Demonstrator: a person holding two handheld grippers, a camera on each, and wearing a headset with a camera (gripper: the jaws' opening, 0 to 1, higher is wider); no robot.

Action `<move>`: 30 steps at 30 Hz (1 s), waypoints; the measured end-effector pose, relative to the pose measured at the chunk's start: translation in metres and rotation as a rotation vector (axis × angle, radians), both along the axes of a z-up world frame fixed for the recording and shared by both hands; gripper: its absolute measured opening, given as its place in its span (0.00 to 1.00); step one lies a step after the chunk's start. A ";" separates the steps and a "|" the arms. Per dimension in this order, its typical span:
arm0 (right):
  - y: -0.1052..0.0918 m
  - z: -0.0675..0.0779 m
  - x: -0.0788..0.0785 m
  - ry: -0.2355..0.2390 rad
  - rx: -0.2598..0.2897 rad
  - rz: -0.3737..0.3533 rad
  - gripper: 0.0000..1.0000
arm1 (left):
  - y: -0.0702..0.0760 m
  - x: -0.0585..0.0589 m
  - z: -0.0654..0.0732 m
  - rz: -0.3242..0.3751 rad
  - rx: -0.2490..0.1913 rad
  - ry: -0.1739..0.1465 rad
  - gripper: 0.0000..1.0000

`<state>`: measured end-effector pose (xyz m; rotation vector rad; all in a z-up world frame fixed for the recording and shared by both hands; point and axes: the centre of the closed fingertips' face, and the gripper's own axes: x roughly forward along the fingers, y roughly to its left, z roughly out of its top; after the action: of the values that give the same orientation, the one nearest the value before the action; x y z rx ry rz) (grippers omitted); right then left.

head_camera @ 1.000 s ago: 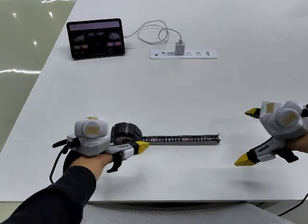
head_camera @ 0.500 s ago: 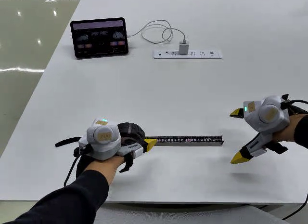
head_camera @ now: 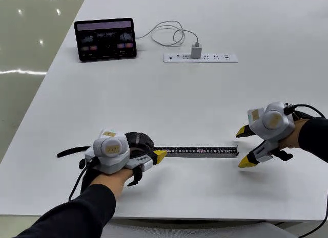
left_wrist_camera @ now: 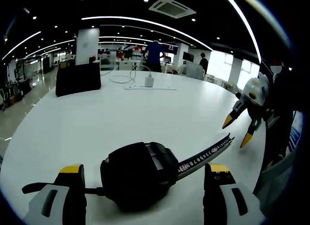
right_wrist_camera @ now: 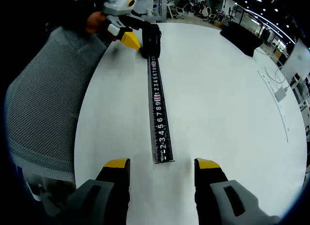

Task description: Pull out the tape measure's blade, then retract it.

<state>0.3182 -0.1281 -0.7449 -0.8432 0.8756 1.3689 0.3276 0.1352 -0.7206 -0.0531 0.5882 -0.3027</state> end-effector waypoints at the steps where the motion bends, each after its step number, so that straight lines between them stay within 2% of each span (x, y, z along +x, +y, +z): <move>1: 0.000 0.000 0.000 0.000 0.000 -0.001 0.48 | 0.000 0.000 0.000 0.001 0.002 0.000 0.99; 8: 0.005 -0.005 -0.002 0.010 0.006 -0.010 0.35 | 0.002 0.001 -0.001 0.012 -0.014 0.003 0.97; 11: 0.004 -0.006 0.001 -0.007 0.003 -0.015 0.25 | 0.002 0.001 0.000 0.011 -0.011 -0.001 0.96; 14: 0.004 -0.007 0.002 0.004 0.005 -0.025 0.26 | 0.002 0.001 0.001 0.011 -0.012 -0.004 0.96; 23: 0.004 -0.010 0.001 0.019 -0.017 -0.011 0.14 | 0.003 0.003 0.000 0.018 -0.020 -0.005 0.94; 30: 0.005 -0.011 0.001 -0.002 -0.045 0.048 0.12 | 0.002 0.004 0.000 0.024 -0.031 -0.013 0.93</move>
<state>0.3196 -0.1233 -0.7556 -0.9056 0.8920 1.3942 0.3320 0.1368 -0.7203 -0.0882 0.5692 -0.2887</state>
